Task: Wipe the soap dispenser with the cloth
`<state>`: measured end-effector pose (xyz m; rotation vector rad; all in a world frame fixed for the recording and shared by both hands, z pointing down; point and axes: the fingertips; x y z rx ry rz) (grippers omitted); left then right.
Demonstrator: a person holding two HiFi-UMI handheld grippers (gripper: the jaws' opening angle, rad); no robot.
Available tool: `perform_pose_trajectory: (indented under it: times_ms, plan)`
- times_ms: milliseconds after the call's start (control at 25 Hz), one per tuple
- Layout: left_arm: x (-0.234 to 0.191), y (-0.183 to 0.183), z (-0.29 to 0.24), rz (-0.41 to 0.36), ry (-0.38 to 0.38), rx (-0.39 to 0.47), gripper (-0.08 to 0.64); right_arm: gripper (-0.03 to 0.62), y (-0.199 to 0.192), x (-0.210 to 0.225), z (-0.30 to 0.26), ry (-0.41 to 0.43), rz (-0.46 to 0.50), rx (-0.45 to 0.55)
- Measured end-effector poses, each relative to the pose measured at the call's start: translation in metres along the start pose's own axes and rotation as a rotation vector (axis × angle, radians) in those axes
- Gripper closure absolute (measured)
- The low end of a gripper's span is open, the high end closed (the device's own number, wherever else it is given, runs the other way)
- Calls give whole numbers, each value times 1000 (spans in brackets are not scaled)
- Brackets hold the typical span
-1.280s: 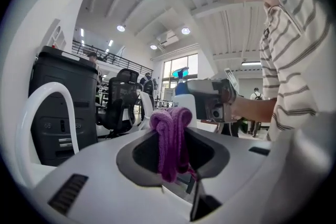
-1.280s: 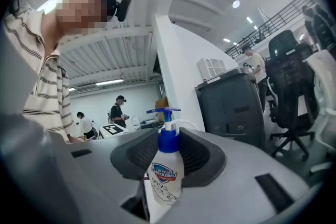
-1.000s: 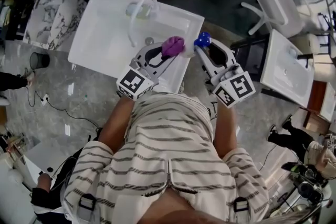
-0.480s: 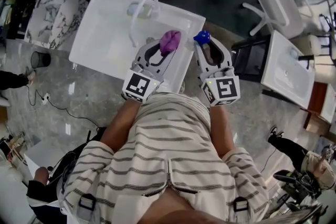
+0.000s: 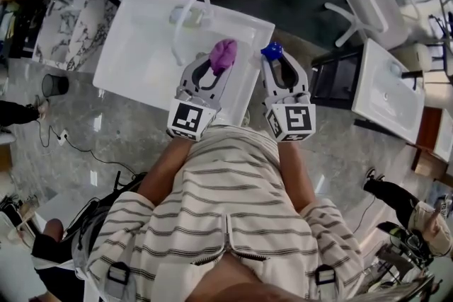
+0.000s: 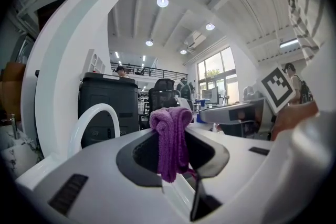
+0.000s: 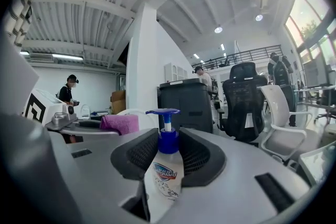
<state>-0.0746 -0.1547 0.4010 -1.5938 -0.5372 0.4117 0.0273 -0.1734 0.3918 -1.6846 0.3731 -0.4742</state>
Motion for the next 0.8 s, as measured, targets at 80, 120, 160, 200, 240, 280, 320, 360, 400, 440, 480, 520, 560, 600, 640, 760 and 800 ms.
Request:
perform_pose_trajectory:
  times_ms: [80, 120, 160, 200, 240, 280, 320, 360, 400, 440, 480, 520, 560, 600, 640, 760, 800]
  plan:
    - [-2, -1, 1, 0, 12, 0, 446, 459, -2, 0, 0, -6, -5, 3]
    - [-3, -1, 1, 1, 16, 0, 446, 459, -2, -1, 0, -8, -6, 4]
    - [-4, -1, 1, 2, 20, 1, 446, 459, -2, 0, 0, -10, -8, 4]
    - [-4, -1, 1, 4, 22, 0, 446, 459, -3, 0, 1, -11, -9, 4]
    - [-4, -1, 1, 6, 24, 0, 446, 459, -3, 1, 2, -12, -11, 4]
    - [-3, -1, 1, 7, 24, 0, 446, 459, -3, 2, 2, -14, -12, 4]
    - [-2, -2, 1, 8, 25, 0, 446, 459, -3, 3, 3, -16, -13, 4]
    - [-2, -2, 1, 10, 27, 0, 446, 459, -3, 4, 4, -18, -14, 5]
    - [-2, -2, 1, 11, 30, 1, 446, 459, -3, 4, 4, -18, -14, 7]
    - [-3, -2, 0, 11, 33, 1, 446, 459, -3, 4, 4, -18, -14, 8]
    - [-3, -2, 0, 12, 36, 1, 446, 459, -2, 4, 4, -17, -13, 10]
    - [-4, -2, 0, 13, 38, 1, 446, 459, -1, 4, 4, -16, -11, 10]
    - [-5, -2, 0, 13, 40, 2, 446, 459, -1, 3, 3, -16, -11, 11]
    - [-5, -2, 0, 14, 42, 2, 446, 459, -1, 3, 4, -16, -11, 11]
    - [-6, -2, 1, 14, 44, 3, 446, 459, -1, 3, 4, -16, -12, 12]
    - [-5, -1, 3, 13, 46, 7, 446, 459, -2, 1, 7, -18, -13, 13]
    - [-5, -1, 3, 13, 45, 8, 446, 459, -2, 1, 8, -18, -13, 13]
Point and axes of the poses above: the fingertips, and each gripper's own axes: z backward along the fingers, x to its right, y out of its top, and after that the axes turned 3 degrees about -z, right-handed
